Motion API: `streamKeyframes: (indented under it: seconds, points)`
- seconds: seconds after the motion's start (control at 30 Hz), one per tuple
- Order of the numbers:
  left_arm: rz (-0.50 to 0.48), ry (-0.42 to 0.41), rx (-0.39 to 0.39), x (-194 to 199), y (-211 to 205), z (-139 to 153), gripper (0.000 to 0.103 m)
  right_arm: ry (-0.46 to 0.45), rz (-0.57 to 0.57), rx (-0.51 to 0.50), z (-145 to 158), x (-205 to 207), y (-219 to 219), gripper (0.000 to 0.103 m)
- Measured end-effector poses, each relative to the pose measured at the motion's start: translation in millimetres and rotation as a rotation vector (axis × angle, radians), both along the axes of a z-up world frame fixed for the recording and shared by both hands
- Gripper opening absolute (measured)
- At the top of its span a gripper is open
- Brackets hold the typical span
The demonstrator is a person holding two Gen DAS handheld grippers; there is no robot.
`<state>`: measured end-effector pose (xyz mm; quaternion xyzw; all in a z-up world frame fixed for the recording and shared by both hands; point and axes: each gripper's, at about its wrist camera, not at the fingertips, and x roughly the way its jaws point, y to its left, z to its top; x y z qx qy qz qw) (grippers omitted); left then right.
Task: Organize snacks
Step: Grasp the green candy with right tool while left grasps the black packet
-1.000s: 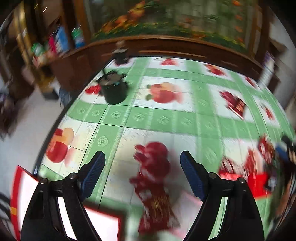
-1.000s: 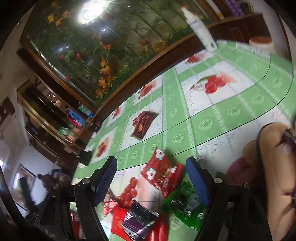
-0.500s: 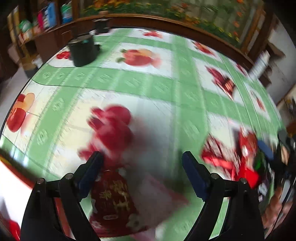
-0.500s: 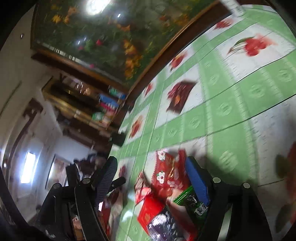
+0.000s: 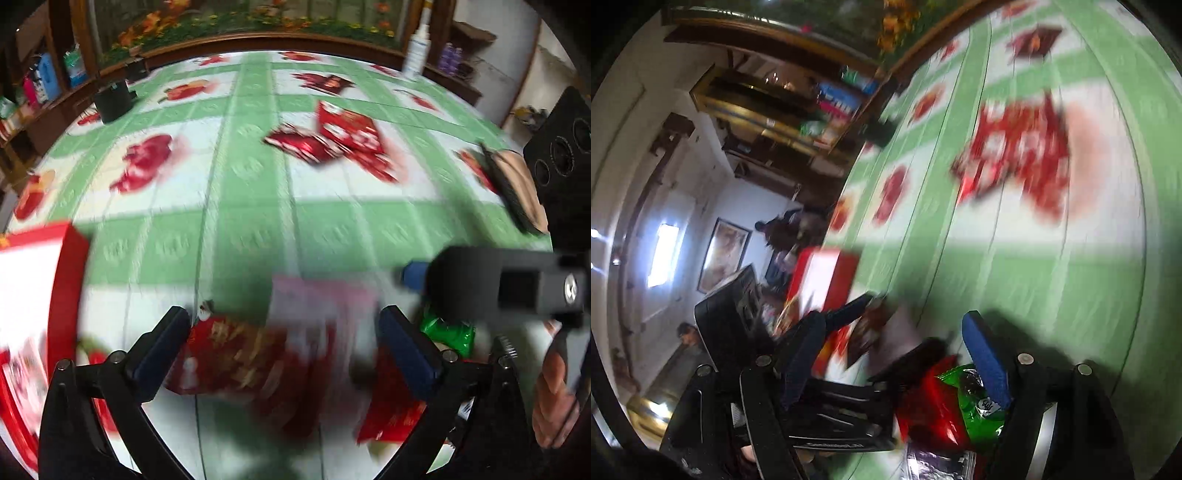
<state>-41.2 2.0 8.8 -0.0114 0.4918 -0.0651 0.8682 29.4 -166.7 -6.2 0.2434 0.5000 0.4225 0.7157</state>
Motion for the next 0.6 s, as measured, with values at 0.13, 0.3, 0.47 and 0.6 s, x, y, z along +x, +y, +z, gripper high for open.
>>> streamKeyframes:
  seconds: [0.13, 0.3, 0.47, 0.6]
  points:
    - [0.003, -0.036, -0.046, -35, 20, 16, 0.102, -0.16, -0.129, 0.088, 28, -49, -45, 0.079]
    - [-0.098, -0.164, 0.038, -77, 20, 35, 0.102, -0.341, -0.278, -0.222, 36, -116, -68, 0.08]
    - [-0.21, -0.205, 0.096, -109, 12, 28, 0.102, -0.316, -0.282, -0.411, 18, -132, -49, 0.08]
    - [-0.22, -0.208, 0.102, -124, 13, 25, 0.102, -0.349, -0.248, -0.509, 16, -129, -24, 0.077]
